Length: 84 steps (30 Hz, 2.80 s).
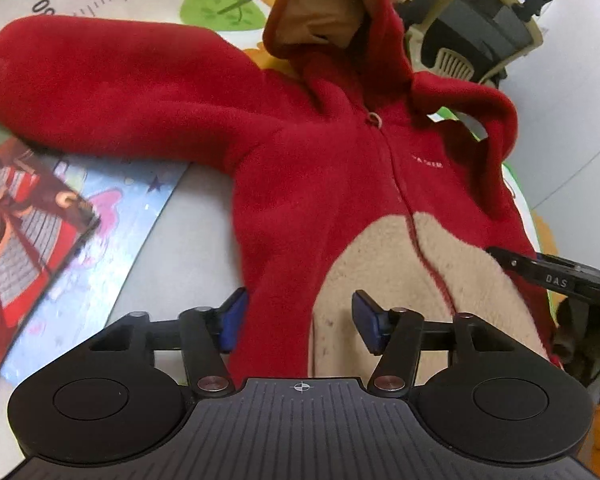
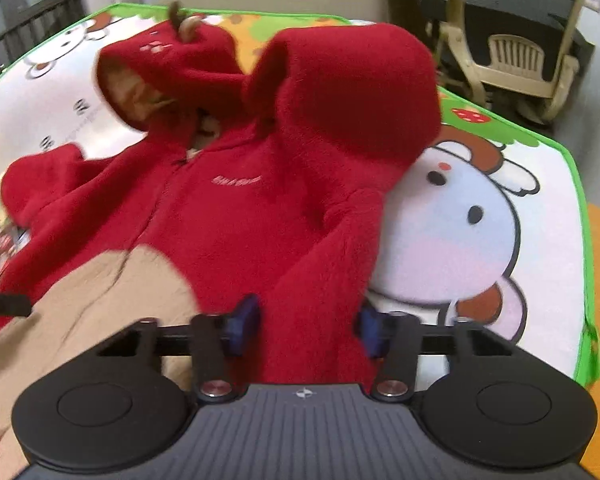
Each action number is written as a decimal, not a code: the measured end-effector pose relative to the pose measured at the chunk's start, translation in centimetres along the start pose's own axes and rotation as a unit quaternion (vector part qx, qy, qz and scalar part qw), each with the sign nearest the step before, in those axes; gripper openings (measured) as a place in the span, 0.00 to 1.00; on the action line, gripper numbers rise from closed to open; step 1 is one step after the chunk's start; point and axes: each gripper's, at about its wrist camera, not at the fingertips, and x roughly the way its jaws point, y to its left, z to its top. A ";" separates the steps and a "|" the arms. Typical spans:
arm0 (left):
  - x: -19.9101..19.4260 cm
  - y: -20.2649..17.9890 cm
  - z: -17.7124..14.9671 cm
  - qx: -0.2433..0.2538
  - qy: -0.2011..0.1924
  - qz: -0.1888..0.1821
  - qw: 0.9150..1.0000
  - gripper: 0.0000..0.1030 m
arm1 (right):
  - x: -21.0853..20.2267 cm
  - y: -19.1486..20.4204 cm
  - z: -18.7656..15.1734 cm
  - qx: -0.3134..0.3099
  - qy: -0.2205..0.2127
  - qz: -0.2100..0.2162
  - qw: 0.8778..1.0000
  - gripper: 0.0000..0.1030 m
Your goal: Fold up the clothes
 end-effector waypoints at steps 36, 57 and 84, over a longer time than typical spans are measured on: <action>-9.7 9.7 1.9 -0.131 -0.188 -0.017 0.973 0.94 | -7.4 -7.1 11.4 0.087 -0.191 -0.121 0.970 0.17; -9.1 5.9 1.7 -0.114 -0.187 -0.098 0.971 0.94 | 2.2 16.6 6.4 -0.240 -0.019 0.179 0.954 0.34; -1.3 -2.6 2.3 0.065 -0.189 -0.078 0.977 0.19 | 9.3 15.4 16.3 -0.184 0.011 0.087 0.979 0.14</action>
